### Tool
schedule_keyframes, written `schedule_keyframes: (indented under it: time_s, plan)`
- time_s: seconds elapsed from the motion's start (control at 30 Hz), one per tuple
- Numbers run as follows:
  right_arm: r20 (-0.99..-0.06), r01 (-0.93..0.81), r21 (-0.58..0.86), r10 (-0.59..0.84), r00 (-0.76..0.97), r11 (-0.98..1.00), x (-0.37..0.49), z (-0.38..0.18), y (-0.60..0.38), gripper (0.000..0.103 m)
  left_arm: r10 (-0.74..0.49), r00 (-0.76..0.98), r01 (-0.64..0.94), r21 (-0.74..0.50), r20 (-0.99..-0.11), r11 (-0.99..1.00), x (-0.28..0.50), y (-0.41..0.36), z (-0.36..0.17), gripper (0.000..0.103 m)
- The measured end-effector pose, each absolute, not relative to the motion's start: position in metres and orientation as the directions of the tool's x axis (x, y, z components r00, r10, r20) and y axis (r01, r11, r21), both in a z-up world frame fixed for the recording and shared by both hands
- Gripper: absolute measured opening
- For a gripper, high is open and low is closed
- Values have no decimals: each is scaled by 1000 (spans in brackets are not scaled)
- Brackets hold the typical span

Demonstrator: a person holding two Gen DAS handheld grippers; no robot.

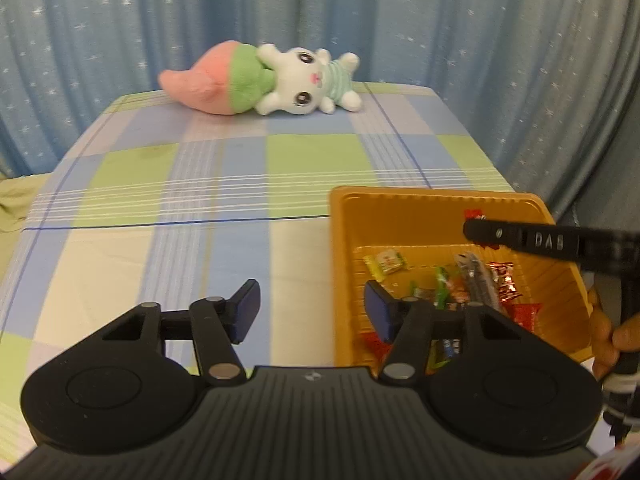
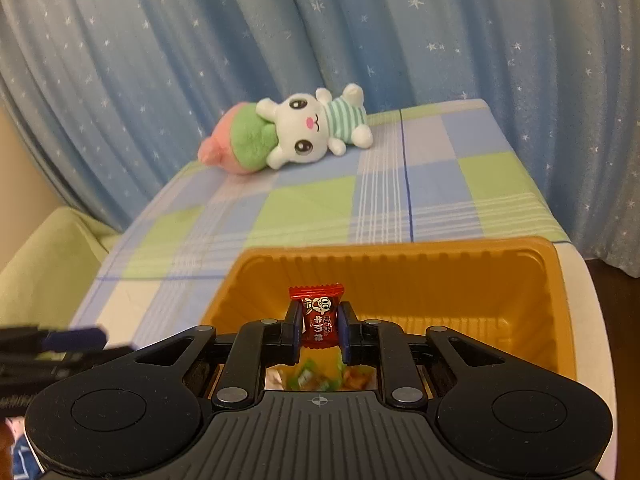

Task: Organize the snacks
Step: 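Open both grippers to drop the yellow and red candies into the tray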

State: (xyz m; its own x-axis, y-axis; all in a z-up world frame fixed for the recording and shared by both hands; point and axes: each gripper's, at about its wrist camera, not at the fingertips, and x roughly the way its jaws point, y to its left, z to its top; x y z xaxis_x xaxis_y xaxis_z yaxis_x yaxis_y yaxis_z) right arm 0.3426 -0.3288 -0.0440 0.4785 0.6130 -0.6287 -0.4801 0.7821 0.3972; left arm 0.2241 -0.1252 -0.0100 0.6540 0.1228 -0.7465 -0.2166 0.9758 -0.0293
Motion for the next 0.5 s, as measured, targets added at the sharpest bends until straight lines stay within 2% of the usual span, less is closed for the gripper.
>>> schedule_keyframes:
  time_s: [0.03, 0.07, 0.13, 0.3, 0.43, 0.5]
  plan:
    - [-630, -473, 400, 610, 480, 785, 345, -44, -327, 31, 129, 654, -222, -26, -745, 975, 221, -123, -9, 56]
    - [-629, -467, 402, 608, 484, 788, 345, -43, -326, 49, 134, 653, -227, -24, -745, 974, 218, -122, -8, 57]
    - [-611, -453, 404, 603, 513, 795, 342, -41, -328, 64, 139, 654, -231, -21, -744, 973, 210, -119, -6, 59]
    - [-622, -421, 412, 587, 518, 808, 328, -36, -335, 67, 126, 653, -213, -21, -747, 977, 197, -116, -5, 64]
    - [-645, -378, 414, 560, 521, 828, 303, -31, -344, 82, 81, 646, -175, -43, -759, 984, 184, -111, -4, 68]
    - [-656, -355, 408, 540, 527, 841, 286, -28, -346, 85, 67, 634, -165, -50, -771, 985, 177, -106, -4, 70]
